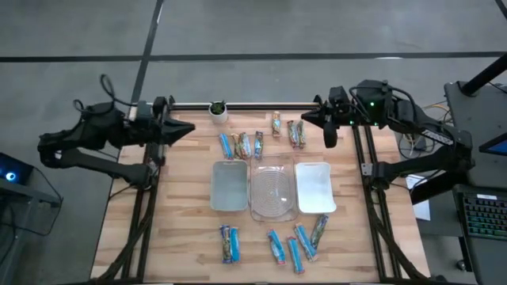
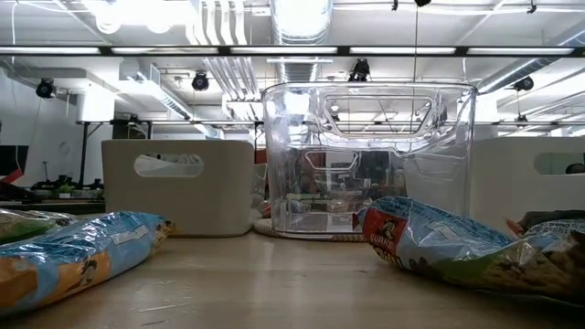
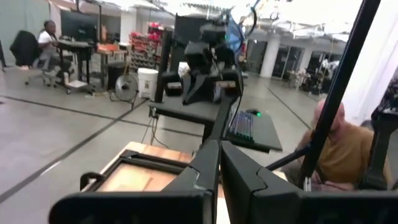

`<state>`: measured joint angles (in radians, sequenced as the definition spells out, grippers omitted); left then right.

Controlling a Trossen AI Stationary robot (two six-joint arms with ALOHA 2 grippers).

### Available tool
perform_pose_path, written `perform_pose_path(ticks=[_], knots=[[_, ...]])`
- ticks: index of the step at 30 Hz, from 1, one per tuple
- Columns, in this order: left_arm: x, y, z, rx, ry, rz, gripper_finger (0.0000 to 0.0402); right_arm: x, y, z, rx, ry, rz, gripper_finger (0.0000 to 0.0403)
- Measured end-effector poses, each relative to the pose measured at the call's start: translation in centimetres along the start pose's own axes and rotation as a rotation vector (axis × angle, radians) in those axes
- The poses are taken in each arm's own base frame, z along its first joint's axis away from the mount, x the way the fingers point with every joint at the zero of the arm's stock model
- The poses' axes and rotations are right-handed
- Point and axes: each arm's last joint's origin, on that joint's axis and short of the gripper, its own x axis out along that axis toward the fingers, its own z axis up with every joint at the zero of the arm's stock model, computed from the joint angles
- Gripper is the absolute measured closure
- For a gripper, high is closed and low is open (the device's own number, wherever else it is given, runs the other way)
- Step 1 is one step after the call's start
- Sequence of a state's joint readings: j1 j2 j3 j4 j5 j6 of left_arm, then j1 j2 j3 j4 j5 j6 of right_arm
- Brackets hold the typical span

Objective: Pick and place Granola Bars by type
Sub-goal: Put the yellow granola bar into the white bin

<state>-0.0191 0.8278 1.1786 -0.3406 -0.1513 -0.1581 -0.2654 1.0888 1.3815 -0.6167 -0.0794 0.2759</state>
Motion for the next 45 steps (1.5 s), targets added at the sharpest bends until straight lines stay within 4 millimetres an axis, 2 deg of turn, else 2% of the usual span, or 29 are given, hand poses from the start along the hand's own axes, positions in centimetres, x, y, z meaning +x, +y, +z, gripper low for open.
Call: perform_pose_path(ticks=[7, 14, 18, 26, 34, 40, 45], knots=[[2.4, 2.7, -0.8, -0.061, 0.065, 0.093, 0.0401, -0.1, -1.5, 0.4, 0.027, -0.017, -0.069, 0.0394], [4.3, 6.1, -1.4, -0.160, 0.106, 0.184, 0.0401, 1.0, -3.4, 0.3, 0.066, 0.024, -0.152, 0.0394], [5.0, 7.2, -1.8, -0.171, 0.132, 0.231, 0.0401, 1.6, -4.2, 0.2, 0.081, 0.045, -0.188, 0.0394], [5.5, 7.7, -2.2, -0.192, 0.164, 0.255, 0.0401, 2.3, -5.1, -0.2, 0.222, 0.075, -0.237, 0.0394], [5.5, 7.8, -2.7, -0.205, 0.201, 0.267, 0.0401, 2.3, -5.1, -0.3, 0.213, 0.085, -0.231, 0.0394], [7.0, 8.4, -3.7, -0.199, 0.251, 0.285, 0.0401, 2.6, -5.2, -0.3, 0.210, 0.086, -0.231, 0.0394], [8.7, 9.1, -4.7, -0.202, 0.281, 0.313, 0.0402, 3.7, -5.5, -0.2, 0.197, 0.086, -0.229, 0.0394]])
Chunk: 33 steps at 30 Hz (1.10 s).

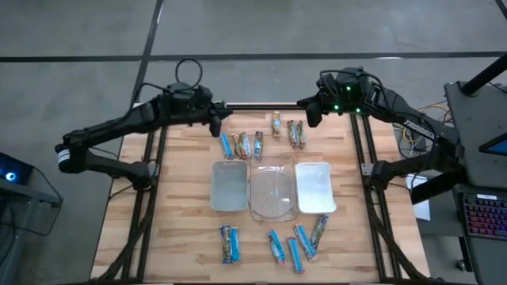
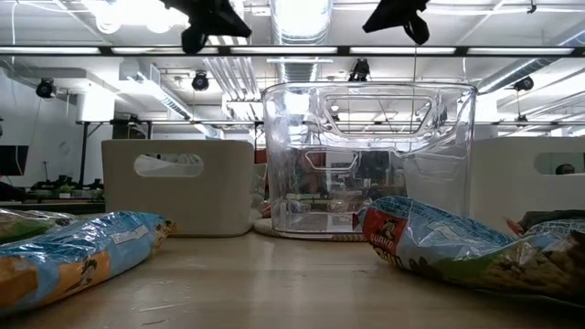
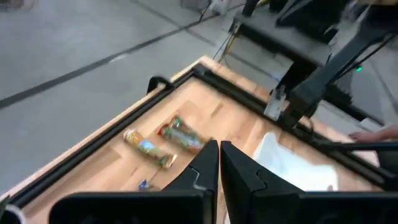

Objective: Pick and place Granola Bars by type
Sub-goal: Put the yellow granola bar into the white bin

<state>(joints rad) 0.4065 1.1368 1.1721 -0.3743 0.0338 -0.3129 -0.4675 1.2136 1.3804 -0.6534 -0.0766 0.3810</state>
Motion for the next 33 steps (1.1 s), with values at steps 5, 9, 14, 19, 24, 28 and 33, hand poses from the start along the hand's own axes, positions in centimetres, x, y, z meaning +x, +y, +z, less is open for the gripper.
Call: perform_pose_path(ticks=[5, 9, 14, 19, 24, 28, 33], knots=[[2.2, 0.1, -1.0, -0.002, 0.100, -0.058, 0.0401, 1.8, -0.2, -0.2, 0.014, 0.042, -0.013, 0.0394], [2.5, 0.2, -1.5, 0.000, 0.149, -0.069, 0.0402, 3.3, -1.0, -0.3, 0.044, 0.077, -0.038, 0.0394], [1.0, 0.3, -1.3, 0.043, 0.139, -0.033, 0.0402, 4.4, -2.0, -0.2, 0.096, 0.149, -0.100, 0.0394], [-1.3, 0.3, -0.7, 0.087, 0.080, 0.019, 0.0402, 5.5, -3.2, 0.3, 0.146, 0.249, -0.178, 0.0387], [-3.5, 0.2, -0.4, 0.123, 0.050, 0.022, 0.0402, 6.0, -3.3, 1.1, 0.173, 0.274, -0.199, 0.0351], [-5.0, 0.2, -0.5, 0.136, 0.042, 0.029, 0.0402, 6.1, -3.3, 1.3, 0.164, 0.295, -0.204, 0.0311], [-6.4, 0.2, -0.7, 0.153, 0.045, 0.032, 0.0402, 6.0, -3.3, 1.5, 0.185, 0.285, -0.233, 0.0250]])
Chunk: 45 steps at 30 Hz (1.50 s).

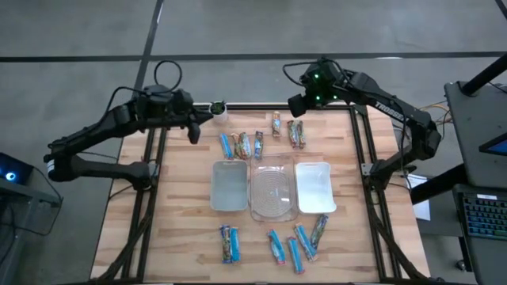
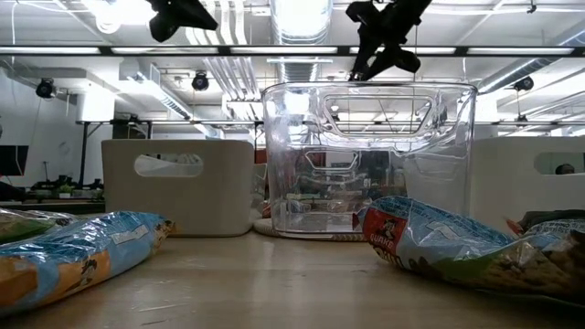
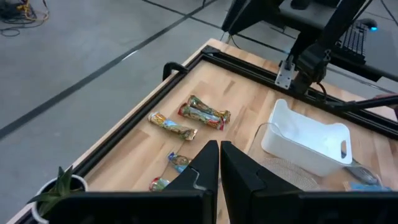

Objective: Pick and place Granola Bars by type
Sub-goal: Put the yellow granola bar into the white bin

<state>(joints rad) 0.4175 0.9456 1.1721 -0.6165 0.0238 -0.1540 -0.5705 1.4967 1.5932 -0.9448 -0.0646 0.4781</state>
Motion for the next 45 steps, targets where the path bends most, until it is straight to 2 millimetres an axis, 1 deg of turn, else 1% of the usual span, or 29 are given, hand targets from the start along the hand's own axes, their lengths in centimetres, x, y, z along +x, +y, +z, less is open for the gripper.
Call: perform_pose_path(ticks=[3, 7, 12, 15, 19, 24, 32, 36, 41, 45], knots=[[-0.6, 0.0, -0.1, 0.000, 0.000, 0.000, 0.0402, 0.0, -0.4, -0.1, 0.068, -0.015, -0.078, 0.0216], [-1.0, 0.0, -0.2, 0.000, 0.001, 0.000, 0.0402, 0.4, -1.9, -0.3, 0.207, 0.021, -0.207, 0.0185], [-1.1, 0.0, -0.4, -0.001, 0.014, 0.002, 0.0402, 1.4, -3.8, -0.6, 0.292, 0.130, -0.317, 0.0170], [-1.1, 0.0, -0.5, 0.000, 0.027, 0.004, 0.0402, 2.3, -4.3, -0.4, 0.304, 0.156, -0.338, 0.0168], [-1.1, 0.1, -0.6, -0.001, 0.042, 0.006, 0.0402, 3.3, -4.8, -0.1, 0.294, 0.177, -0.351, 0.0168], [-1.1, 0.1, -0.7, -0.002, 0.052, 0.008, 0.0402, 4.5, -5.3, -0.3, 0.295, 0.233, -0.384, 0.0168], [-1.2, 0.1, -0.8, -0.003, 0.064, 0.012, 0.0402, 7.0, -5.5, -0.3, 0.190, 0.296, -0.390, 0.0168], [-1.2, 0.3, -0.8, -0.001, 0.053, 0.087, 0.0402, 8.2, -5.5, -0.5, 0.105, 0.344, -0.389, 0.0168], [-1.2, 0.6, -0.8, 0.005, 0.041, 0.171, 0.0402, 10.5, -6.0, -0.8, 0.118, 0.399, -0.425, 0.0168], [-1.2, 0.6, -0.8, 0.007, 0.039, 0.178, 0.0402, 12.9, -6.6, -1.4, 0.145, 0.455, -0.460, 0.0169]])
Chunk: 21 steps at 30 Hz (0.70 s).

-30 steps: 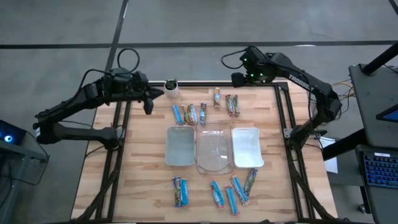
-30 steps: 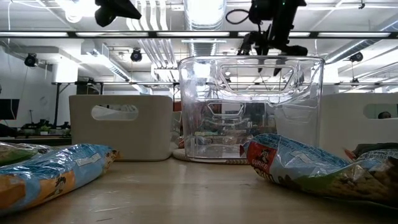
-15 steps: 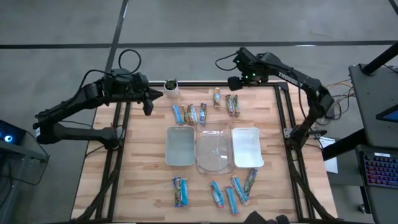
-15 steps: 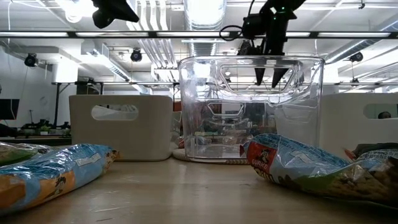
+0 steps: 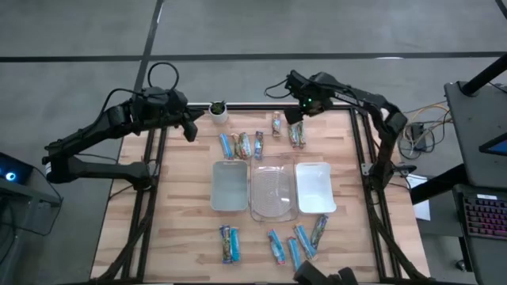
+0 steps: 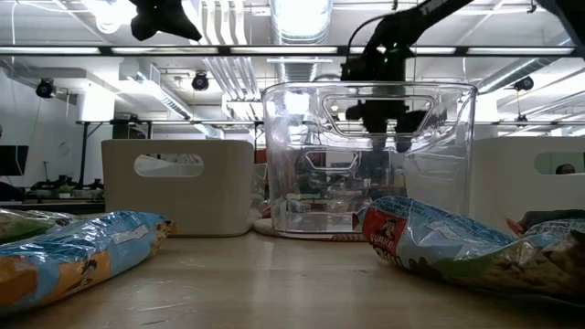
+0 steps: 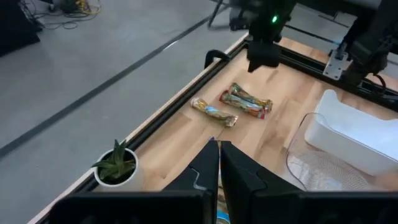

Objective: Pick and place Granola Bars by type
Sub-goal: Put the yellow granola bar into the white bin

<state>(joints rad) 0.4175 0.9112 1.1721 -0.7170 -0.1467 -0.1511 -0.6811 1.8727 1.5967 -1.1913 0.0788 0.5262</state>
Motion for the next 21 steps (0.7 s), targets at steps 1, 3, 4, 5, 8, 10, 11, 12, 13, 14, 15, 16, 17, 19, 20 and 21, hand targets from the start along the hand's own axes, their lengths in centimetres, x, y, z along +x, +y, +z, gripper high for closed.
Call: perform_pose_path(ticks=[1, 3, 4, 5, 8, 10, 11, 12, 13, 14, 15, 16, 17, 19, 20, 21], knots=[[0.0, 0.0, 0.0, 0.000, 0.000, 0.000, 0.0402, 0.5, 0.1, 0.1, 0.000, 0.012, -0.007, 0.0170], [0.0, 0.0, 0.0, 0.000, -0.001, 0.001, 0.0402, 1.4, 0.3, 0.3, -0.001, 0.032, -0.019, 0.0171], [0.0, 0.0, 0.0, 0.000, -0.002, 0.001, 0.0402, 1.8, 0.4, 0.4, -0.002, 0.043, -0.025, 0.0172], [0.0, 0.0, 0.0, 0.000, -0.002, 0.000, 0.0402, 2.3, 0.5, 0.5, -0.002, 0.051, -0.030, 0.0172], [0.0, 0.0, 0.1, -0.001, -0.006, 0.000, 0.0402, 3.4, 0.7, 0.8, -0.003, 0.067, -0.039, 0.0172], [0.0, 0.0, 0.1, -0.003, -0.009, 0.000, 0.0402, 3.9, 0.9, 1.0, -0.006, 0.066, -0.039, 0.0173], [0.0, 0.0, 0.1, -0.005, -0.009, -0.001, 0.0402, 4.1, 0.9, 1.0, -0.008, 0.068, -0.040, 0.0174], [0.0, 0.0, 0.1, -0.008, -0.009, -0.001, 0.0402, 4.4, 1.0, 1.1, -0.009, 0.069, -0.040, 0.0175], [0.0, 0.0, 0.1, -0.011, -0.009, -0.001, 0.0402, 4.7, 1.1, 1.3, -0.007, 0.067, -0.039, 0.0176], [0.0, 0.0, 0.1, -0.016, -0.009, -0.001, 0.0402, 5.0, 1.1, 1.4, -0.009, 0.068, -0.035, 0.0176], [0.0, 0.0, 0.1, -0.017, -0.009, -0.001, 0.0402, 5.2, 1.1, 1.5, -0.010, 0.066, -0.032, 0.0176], [0.0, 0.0, 0.1, -0.019, -0.009, 0.000, 0.0402, 5.3, 1.1, 1.6, -0.008, 0.062, -0.027, 0.0176], [0.0, 0.0, 0.1, -0.022, -0.009, -0.001, 0.0402, 5.4, 1.1, 1.7, -0.006, 0.061, -0.018, 0.0177], [-0.1, 0.0, 0.1, -0.027, -0.009, -0.001, 0.0402, 5.6, 0.9, 1.8, 0.000, 0.061, -0.006, 0.0177], [-0.1, 0.0, 0.1, -0.031, -0.009, -0.001, 0.0402, 5.7, 0.7, 1.8, 0.003, 0.066, -0.008, 0.0177], [-0.1, 0.0, 0.1, -0.033, -0.008, -0.001, 0.0402, 5.8, 0.5, 1.8, 0.004, 0.069, -0.010, 0.0177]])
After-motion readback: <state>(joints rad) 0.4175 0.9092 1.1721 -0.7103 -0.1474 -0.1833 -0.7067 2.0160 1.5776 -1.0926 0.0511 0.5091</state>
